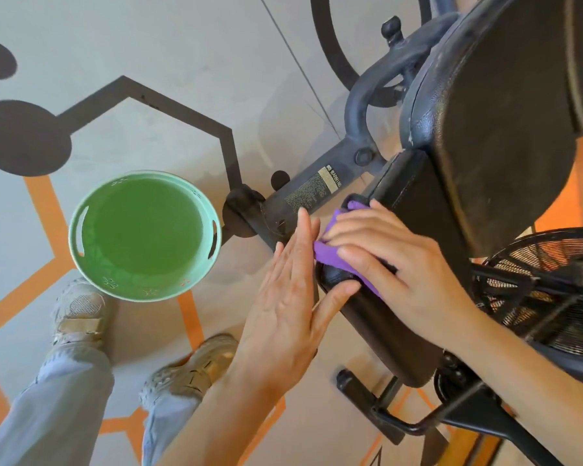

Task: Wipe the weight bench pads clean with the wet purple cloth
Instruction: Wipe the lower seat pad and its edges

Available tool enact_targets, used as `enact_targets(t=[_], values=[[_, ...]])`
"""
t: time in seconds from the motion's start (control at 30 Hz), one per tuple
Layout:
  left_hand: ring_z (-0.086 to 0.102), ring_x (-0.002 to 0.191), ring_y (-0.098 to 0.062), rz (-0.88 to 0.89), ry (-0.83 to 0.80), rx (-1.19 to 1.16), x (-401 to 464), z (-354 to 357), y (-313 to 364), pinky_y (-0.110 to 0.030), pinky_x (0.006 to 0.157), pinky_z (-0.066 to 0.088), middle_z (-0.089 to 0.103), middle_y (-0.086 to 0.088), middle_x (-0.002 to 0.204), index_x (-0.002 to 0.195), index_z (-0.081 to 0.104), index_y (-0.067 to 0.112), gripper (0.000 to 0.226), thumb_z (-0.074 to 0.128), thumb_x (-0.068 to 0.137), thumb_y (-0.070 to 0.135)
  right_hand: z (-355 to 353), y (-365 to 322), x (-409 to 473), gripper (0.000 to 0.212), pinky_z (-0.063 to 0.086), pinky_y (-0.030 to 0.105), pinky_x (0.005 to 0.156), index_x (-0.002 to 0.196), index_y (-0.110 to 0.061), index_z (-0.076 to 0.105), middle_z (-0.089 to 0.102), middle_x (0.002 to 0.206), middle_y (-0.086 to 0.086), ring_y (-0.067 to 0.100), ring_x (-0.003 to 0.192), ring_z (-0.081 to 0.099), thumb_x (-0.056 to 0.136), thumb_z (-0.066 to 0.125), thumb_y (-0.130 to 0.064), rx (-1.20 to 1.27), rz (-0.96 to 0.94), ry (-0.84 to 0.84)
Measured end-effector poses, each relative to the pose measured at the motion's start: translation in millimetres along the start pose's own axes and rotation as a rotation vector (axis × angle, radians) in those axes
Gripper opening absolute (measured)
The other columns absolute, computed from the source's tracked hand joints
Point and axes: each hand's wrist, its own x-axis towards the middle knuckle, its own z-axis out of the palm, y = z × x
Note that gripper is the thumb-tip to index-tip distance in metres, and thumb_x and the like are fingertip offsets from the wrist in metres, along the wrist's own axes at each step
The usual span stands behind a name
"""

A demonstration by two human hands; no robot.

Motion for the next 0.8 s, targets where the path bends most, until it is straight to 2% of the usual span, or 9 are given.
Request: enact_targets(t=[0.1,0.2,0.3,0.37,0.47,0.53,0.63,0.7,0.8], values=[[0.007,0.151,0.002,0.028,0.018,0.075,4,-4,-1,-0.021,0.124,0.005,0.013,0.009,0.165,0.153,-0.015,0.035,0.086,0.03,0.09,0.072,-21,36,27,0.025,0.027,0.035,0.118,0.107,-0.009,0.07,0.068,0.111,0.001,0.012,0.117,0.057,0.101,0.047,-0.017,-0.072,0.096,0.09],[0.011,0.151,0.0,0.042,-0.009,0.095,8,-9,-1,-0.028,0.125,0.01,0.017,0.008,0.165,0.155,-0.008,0.03,0.089,0.033,0.088,0.072,-6,24,17,0.025,0.022,0.032,0.121,0.105,-0.01,0.07,0.068,0.111,0.0,0.006,0.118,0.055,0.101,0.048,-0.02,-0.052,0.18,0.191],[0.017,0.151,-0.004,0.116,-0.022,0.124,12,-15,-8,-0.04,0.125,0.017,0.022,0.005,0.164,0.158,0.003,0.017,0.088,0.039,0.093,0.065,9,-10,-8,0.026,0.02,0.029,0.121,0.104,-0.009,0.071,0.068,0.111,-0.003,0.005,0.121,0.055,0.099,0.049,-0.022,0.112,0.021,0.033],[0.021,0.151,-0.008,0.128,-0.024,0.146,14,-16,-8,-0.043,0.124,0.021,0.024,0.002,0.163,0.158,0.008,0.014,0.09,0.042,0.092,0.064,8,-2,-8,0.027,0.02,0.03,0.122,0.11,-0.012,0.07,0.068,0.117,-0.004,0.004,0.126,0.052,0.098,0.049,-0.023,0.11,0.015,0.029],[0.022,0.151,-0.011,0.152,-0.041,0.232,18,-21,-2,-0.036,0.125,0.016,0.025,-0.002,0.163,0.158,0.01,0.014,0.093,0.036,0.088,0.071,10,16,5,0.027,0.021,0.041,0.121,0.113,-0.013,0.069,0.066,0.123,-0.002,0.005,0.131,0.048,0.098,0.05,-0.026,0.089,0.155,0.273],[0.02,0.151,-0.01,0.186,-0.062,0.286,22,-25,-3,-0.035,0.125,0.014,0.025,-0.002,0.163,0.157,0.009,0.018,0.095,0.034,0.086,0.075,16,14,5,0.025,0.021,0.043,0.121,0.111,-0.013,0.069,0.064,0.123,-0.002,0.005,0.133,0.045,0.096,0.056,-0.027,0.139,0.195,0.345],[0.011,0.151,-0.002,0.249,-0.116,0.301,25,-35,-10,-0.035,0.125,0.015,0.019,0.005,0.165,0.157,0.005,0.026,0.102,0.044,0.079,0.079,23,3,-14,0.026,0.031,0.032,0.118,0.116,-0.012,0.068,0.063,0.126,-0.005,0.004,0.135,0.043,0.091,0.062,-0.021,0.268,0.149,0.358],[0.007,0.15,0.004,0.316,-0.138,0.296,23,-40,-13,-0.027,0.124,0.011,0.013,0.012,0.164,0.156,0.004,0.028,0.106,0.047,0.075,0.081,32,-2,-32,0.027,0.036,0.024,0.113,0.119,-0.01,0.067,0.062,0.128,-0.005,0.004,0.135,0.044,0.093,0.061,-0.014,0.335,0.124,0.43],[0.009,0.152,-0.002,0.399,-0.155,0.348,17,-37,-9,-0.029,0.124,0.01,0.011,0.008,0.165,0.157,0.006,0.02,0.095,0.041,0.086,0.073,47,-6,-55,0.025,0.041,0.026,0.11,0.117,-0.006,0.067,0.065,0.124,-0.001,0.009,0.13,0.051,0.093,0.062,-0.009,0.369,0.114,0.594]])
